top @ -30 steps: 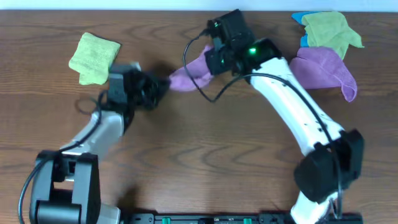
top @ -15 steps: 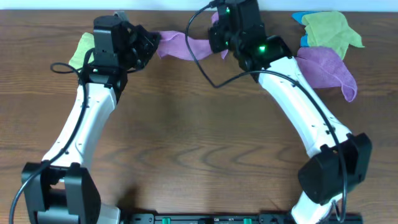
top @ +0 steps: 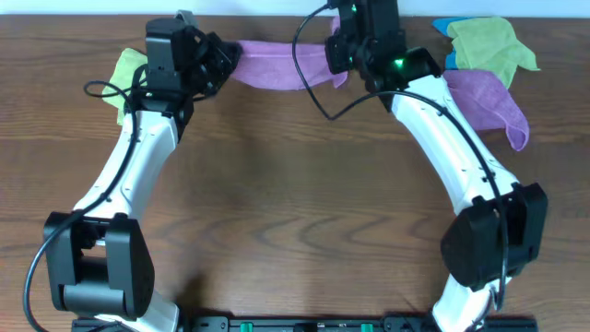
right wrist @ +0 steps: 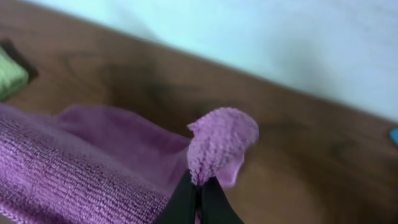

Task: Fold the cloth
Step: 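Grasp the left corner with the left gripper and lift the cloth, then lower the held purple cloth flat onto the table with both grippers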

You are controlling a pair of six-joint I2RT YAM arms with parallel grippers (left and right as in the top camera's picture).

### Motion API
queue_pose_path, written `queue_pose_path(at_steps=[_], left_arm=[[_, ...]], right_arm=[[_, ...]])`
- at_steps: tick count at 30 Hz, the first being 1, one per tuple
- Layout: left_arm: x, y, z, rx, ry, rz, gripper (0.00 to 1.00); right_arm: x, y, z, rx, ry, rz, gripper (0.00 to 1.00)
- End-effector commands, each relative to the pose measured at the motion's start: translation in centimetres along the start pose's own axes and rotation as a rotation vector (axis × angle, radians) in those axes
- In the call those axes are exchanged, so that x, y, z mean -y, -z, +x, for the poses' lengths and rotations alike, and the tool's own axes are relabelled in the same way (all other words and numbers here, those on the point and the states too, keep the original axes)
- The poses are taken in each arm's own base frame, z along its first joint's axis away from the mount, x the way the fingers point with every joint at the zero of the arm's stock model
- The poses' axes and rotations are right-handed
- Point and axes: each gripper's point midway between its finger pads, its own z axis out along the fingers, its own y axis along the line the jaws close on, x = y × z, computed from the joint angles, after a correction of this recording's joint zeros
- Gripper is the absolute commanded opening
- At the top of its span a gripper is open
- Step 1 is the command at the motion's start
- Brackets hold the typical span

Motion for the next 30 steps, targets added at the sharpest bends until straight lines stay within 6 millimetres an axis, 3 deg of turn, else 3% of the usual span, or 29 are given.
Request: queue_pose_path(at_steps=[1, 11, 19, 30], left_arm=[[-0.2, 0.6, -0.1, -0.031, -0.054, -0.003, 0.06], [-0.9, 4.0, 2.6, -0.124, -0.145, -0.095, 0.06], [-4.2, 5.4, 6.6, -0.283, -0.127, -0.235, 0.06], [-7.4, 7.8, 9.9, -0.431, -0.106, -0.374, 0.06]], right_arm=[[1.5, 0.9, 0.4, -0.031, 0.011, 0.048, 0.01], [1.6, 3.9, 2.5, -0.141, 0.012, 0.046, 0.01], [0.8, 4.8, 6.1, -0.288, -0.014, 0.005, 0.01], [-0.4, 5.4, 9.4, -0.416, -0.028, -0.061, 0.02]])
